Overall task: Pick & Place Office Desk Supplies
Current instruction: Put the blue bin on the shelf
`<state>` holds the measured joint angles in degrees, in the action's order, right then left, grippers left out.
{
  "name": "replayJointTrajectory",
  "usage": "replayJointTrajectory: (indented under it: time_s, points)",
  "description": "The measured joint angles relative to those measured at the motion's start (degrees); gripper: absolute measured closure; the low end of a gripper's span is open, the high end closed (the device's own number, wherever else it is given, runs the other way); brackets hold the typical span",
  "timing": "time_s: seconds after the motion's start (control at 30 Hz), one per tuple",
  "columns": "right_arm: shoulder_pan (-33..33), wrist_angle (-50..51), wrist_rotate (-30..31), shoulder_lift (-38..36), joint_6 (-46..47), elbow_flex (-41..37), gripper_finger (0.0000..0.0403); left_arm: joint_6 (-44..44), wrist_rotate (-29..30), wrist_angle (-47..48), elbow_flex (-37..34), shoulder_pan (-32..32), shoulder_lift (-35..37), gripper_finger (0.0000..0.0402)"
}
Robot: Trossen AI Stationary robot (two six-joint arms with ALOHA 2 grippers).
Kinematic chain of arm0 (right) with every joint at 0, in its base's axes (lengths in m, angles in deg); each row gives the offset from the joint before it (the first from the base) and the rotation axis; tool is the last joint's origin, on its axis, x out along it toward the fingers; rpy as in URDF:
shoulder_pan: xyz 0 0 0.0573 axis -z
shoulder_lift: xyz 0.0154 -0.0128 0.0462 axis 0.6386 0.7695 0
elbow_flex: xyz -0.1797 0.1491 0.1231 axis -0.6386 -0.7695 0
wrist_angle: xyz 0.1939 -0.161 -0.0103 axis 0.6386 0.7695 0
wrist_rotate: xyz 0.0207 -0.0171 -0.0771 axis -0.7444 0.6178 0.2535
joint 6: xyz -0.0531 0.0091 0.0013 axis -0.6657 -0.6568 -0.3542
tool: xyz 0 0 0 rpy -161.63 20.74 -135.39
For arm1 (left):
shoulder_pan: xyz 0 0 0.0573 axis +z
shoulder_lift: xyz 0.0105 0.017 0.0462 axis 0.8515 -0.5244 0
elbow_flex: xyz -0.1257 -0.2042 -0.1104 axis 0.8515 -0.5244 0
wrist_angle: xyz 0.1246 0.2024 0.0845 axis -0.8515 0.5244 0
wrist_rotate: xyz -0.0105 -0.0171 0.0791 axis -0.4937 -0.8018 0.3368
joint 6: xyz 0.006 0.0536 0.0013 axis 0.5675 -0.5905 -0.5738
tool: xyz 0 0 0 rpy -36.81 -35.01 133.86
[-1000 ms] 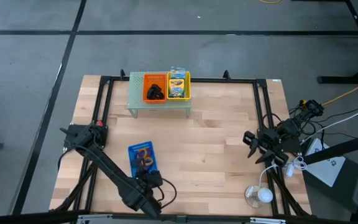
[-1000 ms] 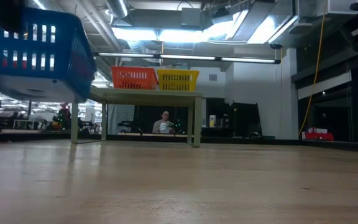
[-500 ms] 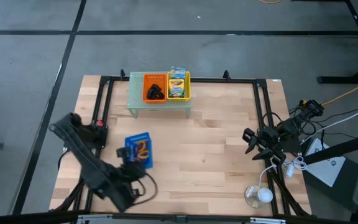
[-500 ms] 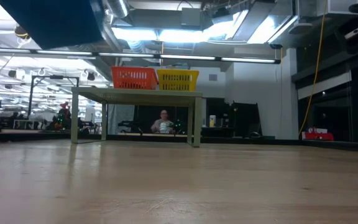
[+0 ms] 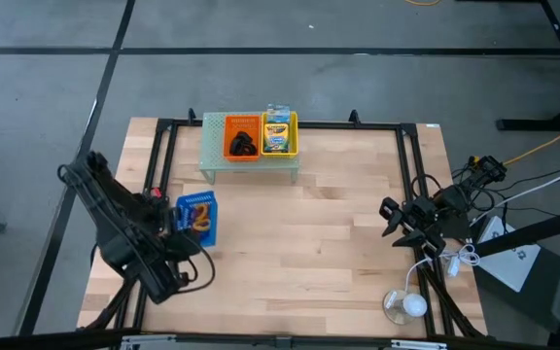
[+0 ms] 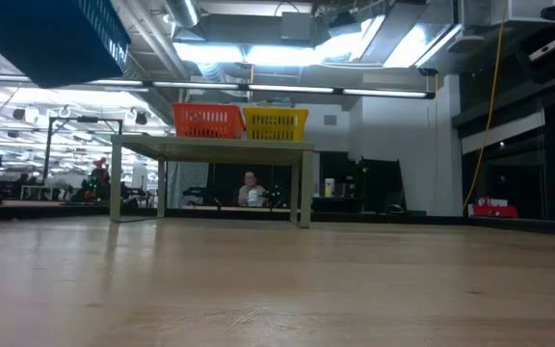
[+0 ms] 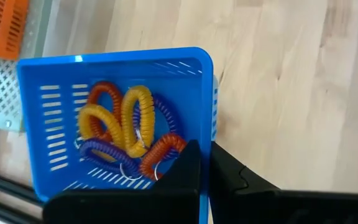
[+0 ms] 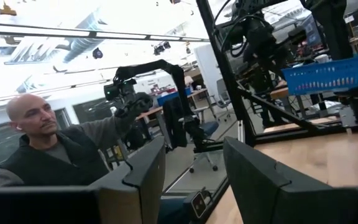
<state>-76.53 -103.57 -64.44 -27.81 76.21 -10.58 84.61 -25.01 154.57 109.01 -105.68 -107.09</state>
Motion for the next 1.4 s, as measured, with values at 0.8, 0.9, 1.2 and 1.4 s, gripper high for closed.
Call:
replayJointTrajectory:
  time_s: [0.8, 0.9, 1.2, 1.4]
  points:
    - [0.01, 0.08, 0.01, 0.00, 0.04, 0.00, 0.0240, -11.19, 4.22, -0.07, -4.70, 8.52, 1.37, 0.0399]
    - [0.00, 0.08, 0.00, 0.00, 0.03, 0.00, 0.0240, -11.19, 2.53, -0.02, -4.70, 8.52, 2.23, 0.0399]
    - [0.00, 0.13, 0.00, 0.00, -0.20, 0.00, 0.0241, -14.32, 3.06, -0.04, -4.74, 12.54, 7.77, 0.0399]
    - [0.00, 0.13, -0.21, 0.00, -0.22, 0.00, 0.0241, -18.34, 2.06, -0.09, -9.87, 18.63, 10.19, 0.0399]
